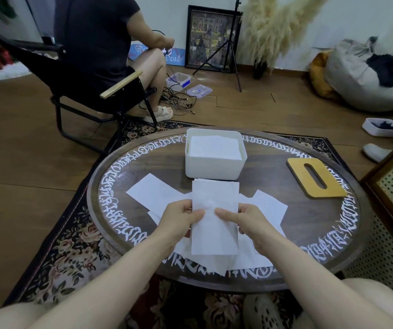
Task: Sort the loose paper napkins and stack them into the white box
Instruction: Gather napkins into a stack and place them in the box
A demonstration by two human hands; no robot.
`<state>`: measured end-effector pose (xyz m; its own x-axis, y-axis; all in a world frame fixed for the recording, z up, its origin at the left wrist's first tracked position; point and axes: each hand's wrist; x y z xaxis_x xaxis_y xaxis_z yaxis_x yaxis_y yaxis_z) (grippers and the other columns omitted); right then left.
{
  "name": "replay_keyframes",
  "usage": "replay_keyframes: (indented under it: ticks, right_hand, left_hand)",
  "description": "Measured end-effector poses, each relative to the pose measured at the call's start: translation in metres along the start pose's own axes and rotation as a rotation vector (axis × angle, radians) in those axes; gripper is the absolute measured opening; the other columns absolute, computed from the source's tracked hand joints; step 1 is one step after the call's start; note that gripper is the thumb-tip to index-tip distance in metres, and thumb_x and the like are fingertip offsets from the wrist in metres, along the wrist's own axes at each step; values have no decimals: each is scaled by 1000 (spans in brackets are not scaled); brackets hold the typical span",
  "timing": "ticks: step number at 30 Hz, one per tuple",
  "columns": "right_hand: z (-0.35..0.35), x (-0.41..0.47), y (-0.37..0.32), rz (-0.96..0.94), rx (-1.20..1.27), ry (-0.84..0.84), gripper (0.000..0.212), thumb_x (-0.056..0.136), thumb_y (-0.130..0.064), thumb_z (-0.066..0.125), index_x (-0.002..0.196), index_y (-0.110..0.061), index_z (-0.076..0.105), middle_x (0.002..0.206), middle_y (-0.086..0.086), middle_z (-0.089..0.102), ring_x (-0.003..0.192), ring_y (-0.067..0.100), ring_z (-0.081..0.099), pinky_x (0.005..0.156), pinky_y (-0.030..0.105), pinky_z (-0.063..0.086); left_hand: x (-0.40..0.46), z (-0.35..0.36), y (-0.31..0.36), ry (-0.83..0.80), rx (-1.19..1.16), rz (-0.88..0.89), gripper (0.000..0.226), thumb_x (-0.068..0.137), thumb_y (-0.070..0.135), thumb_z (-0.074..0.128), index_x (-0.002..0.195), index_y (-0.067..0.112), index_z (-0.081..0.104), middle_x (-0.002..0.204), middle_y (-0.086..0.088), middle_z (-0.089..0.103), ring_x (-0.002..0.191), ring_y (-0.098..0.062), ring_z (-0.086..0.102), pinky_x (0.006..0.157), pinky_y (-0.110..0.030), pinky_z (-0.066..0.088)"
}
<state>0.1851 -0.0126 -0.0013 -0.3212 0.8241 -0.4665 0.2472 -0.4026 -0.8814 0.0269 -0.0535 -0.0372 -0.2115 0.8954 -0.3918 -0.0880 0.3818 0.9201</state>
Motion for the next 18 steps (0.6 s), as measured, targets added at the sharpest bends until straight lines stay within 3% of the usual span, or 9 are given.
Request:
replay_keyframes:
  ticks: [5, 8, 14, 18]
  right_hand:
    - [0, 1, 0, 1, -8, 21, 5, 87, -15, 69, 88, -10, 66, 82, -3, 68, 45, -9, 56, 39, 5, 35]
    - [2, 0, 2, -4, -7, 6, 8, 87, -16, 69, 91, -10, 67, 83, -3, 70, 50, -6, 60, 41, 6, 38]
    - [6, 0, 5, -11, 25, -32, 10, 85, -15, 71, 91, -7, 68, 85, 1, 73, 57, 1, 66, 45, 9, 42]
    - [5, 2, 6, -5, 56, -12, 6, 85, -12, 70, 90, -8, 69, 85, 2, 73, 58, 1, 66, 45, 10, 43]
  left_hand:
    - [-2, 0, 4, 23, -52, -41, 20, 100, 23, 46, 102, 17, 65, 99, -8, 71, 80, -22, 67, 67, -35, 55]
    - [-2, 1, 4, 8, -88, -83, 33, 91, 45, 58, 103, 16, 66, 97, -5, 73, 86, -24, 71, 69, -34, 57]
    - [-5, 5, 1, 1, -39, -60, 32, 73, 24, 81, 98, 7, 70, 95, -5, 74, 85, -21, 71, 64, -27, 56]
    - [-2, 1, 1, 2, -29, -61, 31, 72, 22, 82, 96, 6, 71, 94, -6, 75, 87, -23, 71, 77, -39, 59]
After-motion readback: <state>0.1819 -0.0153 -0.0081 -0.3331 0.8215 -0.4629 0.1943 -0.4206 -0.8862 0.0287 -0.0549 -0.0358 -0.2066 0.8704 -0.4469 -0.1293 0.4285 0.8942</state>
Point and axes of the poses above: each hand's wrist, its own x-axis towards the middle knuckle, its own z-axis out of the palm, y = z × x
